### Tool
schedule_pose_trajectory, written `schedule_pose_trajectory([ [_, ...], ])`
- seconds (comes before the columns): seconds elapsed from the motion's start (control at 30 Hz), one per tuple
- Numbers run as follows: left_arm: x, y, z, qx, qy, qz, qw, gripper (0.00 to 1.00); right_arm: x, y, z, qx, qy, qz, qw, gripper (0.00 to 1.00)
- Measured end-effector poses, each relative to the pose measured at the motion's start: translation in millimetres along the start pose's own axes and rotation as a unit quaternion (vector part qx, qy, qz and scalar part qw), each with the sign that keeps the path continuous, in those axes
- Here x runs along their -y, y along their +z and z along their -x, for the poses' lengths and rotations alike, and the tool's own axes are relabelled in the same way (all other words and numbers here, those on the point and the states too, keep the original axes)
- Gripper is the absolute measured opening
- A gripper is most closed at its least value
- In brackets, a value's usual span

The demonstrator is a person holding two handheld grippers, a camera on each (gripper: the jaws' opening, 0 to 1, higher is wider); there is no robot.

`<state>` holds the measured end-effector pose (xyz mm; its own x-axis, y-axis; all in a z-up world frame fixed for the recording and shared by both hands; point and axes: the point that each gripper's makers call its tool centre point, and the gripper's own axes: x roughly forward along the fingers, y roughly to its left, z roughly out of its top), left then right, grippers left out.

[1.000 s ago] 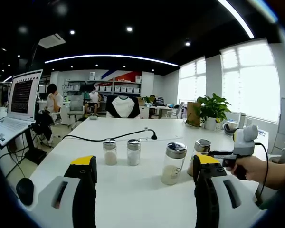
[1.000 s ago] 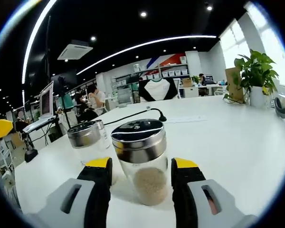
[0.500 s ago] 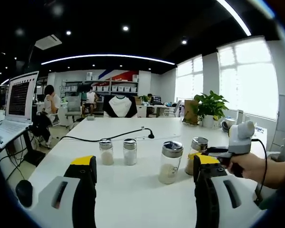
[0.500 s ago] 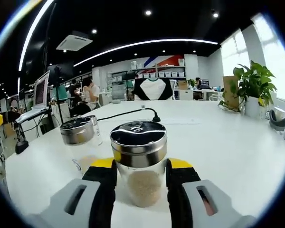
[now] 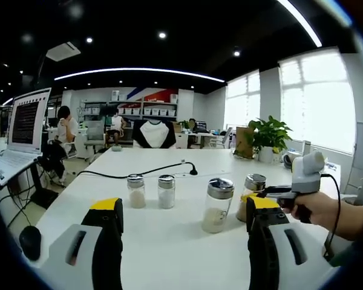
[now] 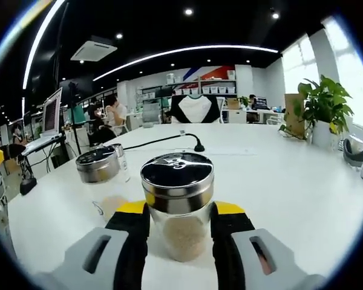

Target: Rotate the seasoning bottle until the label or dispensing opening points toward the visible target arrow and the bottle remains upright within the marked orientation range

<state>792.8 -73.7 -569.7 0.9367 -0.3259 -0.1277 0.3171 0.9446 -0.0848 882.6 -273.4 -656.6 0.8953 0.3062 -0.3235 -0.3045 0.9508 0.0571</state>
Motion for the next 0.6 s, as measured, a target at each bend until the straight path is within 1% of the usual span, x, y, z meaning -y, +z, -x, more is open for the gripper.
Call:
schedule_pose_trajectory([
  [0.27,-1.3,-0.4,0.5,0.000,0.002,0.001,1.0000,0.88,0.4,0.0,-0.4,-0.002,0.005,0.005,1.0000,0.38],
  [0.47,-1.5,-0.9,0.3,0.000,0.002,0.003,1.0000,0.88,0.8,0.0,-1.3,-0.003,0.016,0.011,0.9998,0.38],
  [0.6,-2.2,-1.5,1.0,0.000,0.003,0.004,1.0000,0.88,-0.2,-0.2,-1.3,-0.002,0.030,0.021,0.9993,0.38],
])
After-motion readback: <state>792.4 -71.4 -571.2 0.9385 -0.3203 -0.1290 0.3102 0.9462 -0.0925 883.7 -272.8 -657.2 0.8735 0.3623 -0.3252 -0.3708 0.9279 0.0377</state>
